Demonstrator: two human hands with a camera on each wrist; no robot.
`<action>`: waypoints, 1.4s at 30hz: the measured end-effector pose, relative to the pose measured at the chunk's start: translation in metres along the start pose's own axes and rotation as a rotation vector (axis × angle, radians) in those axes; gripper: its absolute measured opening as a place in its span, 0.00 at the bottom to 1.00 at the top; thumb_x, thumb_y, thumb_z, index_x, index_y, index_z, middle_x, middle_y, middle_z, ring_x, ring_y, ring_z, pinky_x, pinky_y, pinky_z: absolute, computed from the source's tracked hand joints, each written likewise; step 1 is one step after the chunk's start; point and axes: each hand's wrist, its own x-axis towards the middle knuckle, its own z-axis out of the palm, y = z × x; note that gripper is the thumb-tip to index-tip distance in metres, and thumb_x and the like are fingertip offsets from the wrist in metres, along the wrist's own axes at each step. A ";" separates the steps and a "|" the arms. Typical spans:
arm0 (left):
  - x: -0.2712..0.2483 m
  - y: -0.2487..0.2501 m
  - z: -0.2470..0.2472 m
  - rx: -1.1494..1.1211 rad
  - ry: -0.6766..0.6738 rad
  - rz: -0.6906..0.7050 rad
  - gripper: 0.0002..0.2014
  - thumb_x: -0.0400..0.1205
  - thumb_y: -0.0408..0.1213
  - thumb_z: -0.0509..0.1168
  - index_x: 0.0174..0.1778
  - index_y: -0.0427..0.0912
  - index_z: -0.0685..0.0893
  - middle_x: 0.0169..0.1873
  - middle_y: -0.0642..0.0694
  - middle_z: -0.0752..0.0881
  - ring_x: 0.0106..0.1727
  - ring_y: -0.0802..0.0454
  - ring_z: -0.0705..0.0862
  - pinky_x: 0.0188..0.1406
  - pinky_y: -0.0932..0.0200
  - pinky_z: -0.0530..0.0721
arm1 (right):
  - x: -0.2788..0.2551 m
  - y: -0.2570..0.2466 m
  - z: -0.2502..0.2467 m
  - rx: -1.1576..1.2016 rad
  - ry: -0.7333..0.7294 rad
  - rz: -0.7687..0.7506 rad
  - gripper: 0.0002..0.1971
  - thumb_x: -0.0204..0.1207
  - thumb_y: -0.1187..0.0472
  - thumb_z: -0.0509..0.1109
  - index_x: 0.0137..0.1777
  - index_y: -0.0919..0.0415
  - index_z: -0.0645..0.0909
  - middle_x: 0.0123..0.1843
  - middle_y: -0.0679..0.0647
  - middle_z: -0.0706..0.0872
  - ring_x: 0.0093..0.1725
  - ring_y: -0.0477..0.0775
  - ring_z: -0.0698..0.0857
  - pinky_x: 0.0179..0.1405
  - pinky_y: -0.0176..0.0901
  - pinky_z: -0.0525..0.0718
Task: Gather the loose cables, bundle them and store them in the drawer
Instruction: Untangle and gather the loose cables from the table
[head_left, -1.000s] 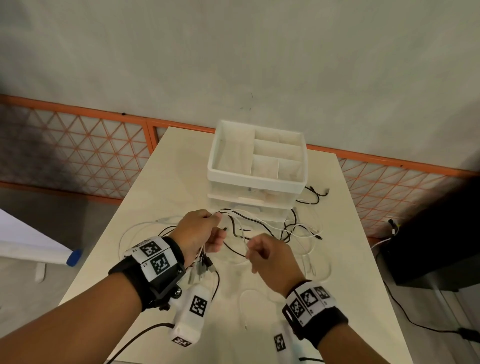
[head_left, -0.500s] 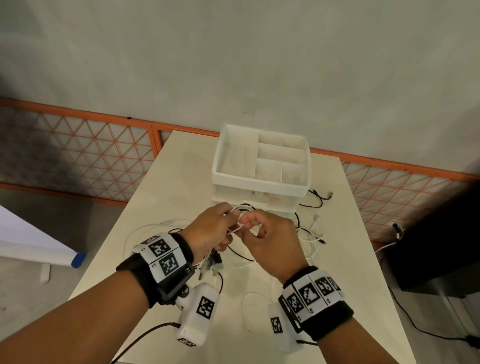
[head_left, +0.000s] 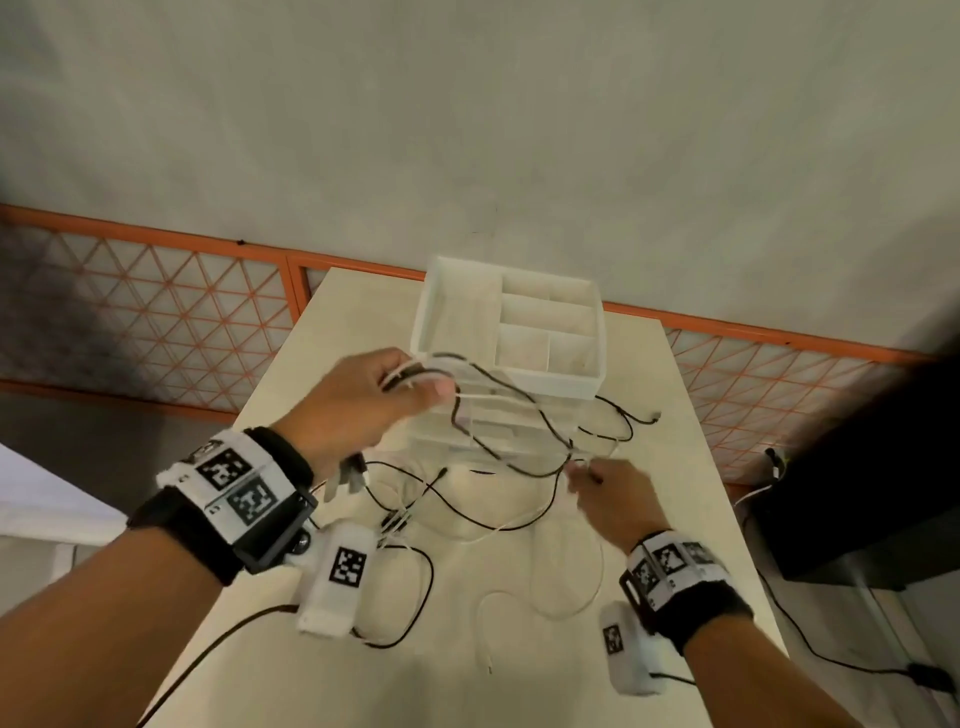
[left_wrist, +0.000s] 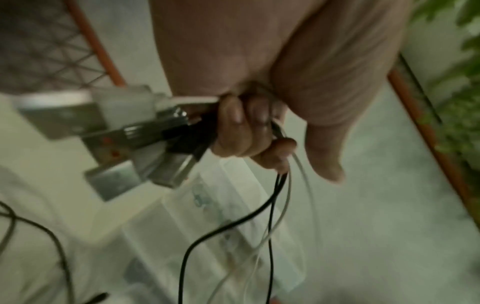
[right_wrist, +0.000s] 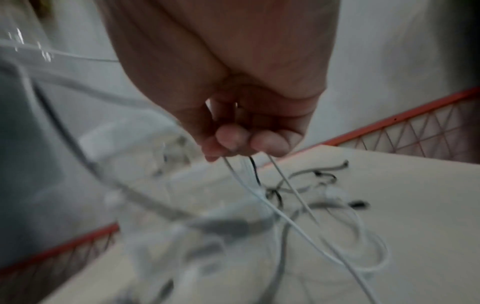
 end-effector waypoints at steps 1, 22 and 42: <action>-0.002 -0.003 0.005 0.134 -0.039 0.009 0.13 0.79 0.51 0.71 0.40 0.44 0.85 0.17 0.60 0.75 0.18 0.63 0.66 0.19 0.69 0.64 | 0.003 -0.009 -0.015 0.081 0.106 -0.033 0.18 0.84 0.50 0.64 0.39 0.58 0.88 0.38 0.54 0.91 0.42 0.59 0.89 0.45 0.48 0.87; 0.012 -0.024 0.021 -0.344 0.109 -0.373 0.07 0.85 0.34 0.62 0.44 0.36 0.83 0.17 0.53 0.65 0.18 0.56 0.57 0.12 0.65 0.56 | 0.009 -0.063 -0.102 0.383 0.633 -0.490 0.06 0.86 0.47 0.63 0.57 0.39 0.81 0.49 0.48 0.90 0.35 0.58 0.87 0.38 0.44 0.84; -0.002 0.027 0.044 -0.218 -0.239 -0.052 0.08 0.81 0.30 0.62 0.46 0.31 0.86 0.20 0.53 0.64 0.22 0.54 0.58 0.22 0.61 0.55 | -0.035 -0.085 -0.025 0.268 -0.119 -0.513 0.33 0.70 0.47 0.81 0.73 0.34 0.72 0.24 0.45 0.78 0.24 0.41 0.75 0.29 0.29 0.74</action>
